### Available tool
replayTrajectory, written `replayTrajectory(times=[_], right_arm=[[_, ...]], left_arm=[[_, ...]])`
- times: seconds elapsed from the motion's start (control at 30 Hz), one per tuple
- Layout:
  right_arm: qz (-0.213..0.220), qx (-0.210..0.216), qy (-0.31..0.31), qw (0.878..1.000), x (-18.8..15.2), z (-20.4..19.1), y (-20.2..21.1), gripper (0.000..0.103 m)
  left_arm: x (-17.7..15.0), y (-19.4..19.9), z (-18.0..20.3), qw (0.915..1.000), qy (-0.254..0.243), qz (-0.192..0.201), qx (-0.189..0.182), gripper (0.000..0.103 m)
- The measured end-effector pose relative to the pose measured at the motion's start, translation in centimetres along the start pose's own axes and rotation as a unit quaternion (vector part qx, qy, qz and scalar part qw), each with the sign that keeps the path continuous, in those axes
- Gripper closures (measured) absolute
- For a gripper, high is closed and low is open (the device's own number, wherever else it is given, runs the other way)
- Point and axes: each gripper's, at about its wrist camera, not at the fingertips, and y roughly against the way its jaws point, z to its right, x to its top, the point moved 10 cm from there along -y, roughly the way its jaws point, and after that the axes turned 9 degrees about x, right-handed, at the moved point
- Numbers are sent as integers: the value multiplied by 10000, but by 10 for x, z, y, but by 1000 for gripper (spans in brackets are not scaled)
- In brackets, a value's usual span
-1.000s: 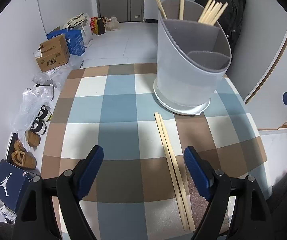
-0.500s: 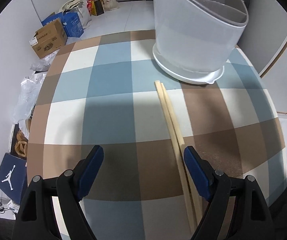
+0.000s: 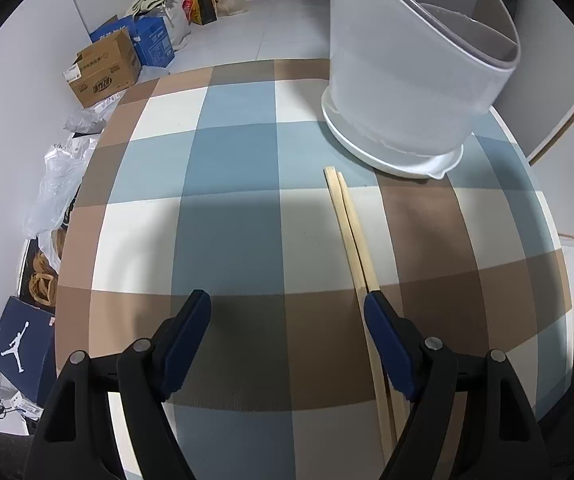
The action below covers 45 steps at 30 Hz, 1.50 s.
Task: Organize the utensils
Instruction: 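Close the left gripper on one wooden chopstick, then close the right gripper on a chopstick while the left gripper holds its own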
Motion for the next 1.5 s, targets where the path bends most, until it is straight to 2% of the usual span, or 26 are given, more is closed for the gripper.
replayTrajectory(times=[0.1,0.33,0.5,0.57,0.6,0.67,0.73,0.9,1.13,1.23,1.37,1.43,1.5], right_arm=[[15,4,-36,10000,1,1,0,3],[78,10,-207,9998,3,10,5,3],[83,-48,-260,9996,5,17,6,3],[78,-64,-311,9995,5,21,4,3],[69,-64,-356,9993,5,23,3,3],[45,-44,-426,9991,5,27,1,3],[11,-20,-493,9988,4,30,-1,3],[-85,22,-506,9987,4,29,-9,3],[-237,39,-378,9990,-4,22,-18,5],[-383,1,-338,9987,-13,20,-24,16],[-656,-40,-263,9975,-27,14,-36,30],[-851,-36,-184,9962,-36,9,-44,32],[-1163,81,-145,9931,-49,1,-57,37]], left_arm=[[3,-6,2,9999,-30,-120,-13,30],[21,-13,3,9999,-104,-107,-35,33],[39,-16,6,9999,-123,-1,-88,56],[45,-16,9,9998,-122,46,-149,71],[47,-16,9,9997,-123,66,-176,74],[49,-16,10,9997,-104,89,-225,91],[51,-16,9,9995,-57,81,-311,99],[54,-15,2,9981,197,194,-554,101],[62,13,-13,9930,567,767,-692,101],[64,26,-20,9897,690,1017,-730,101],[62,33,-27,9865,838,1115,-864,101],[62,35,-31,9857,834,1166,-884,101],[61,37,-36,9852,820,1204,-901,101]])
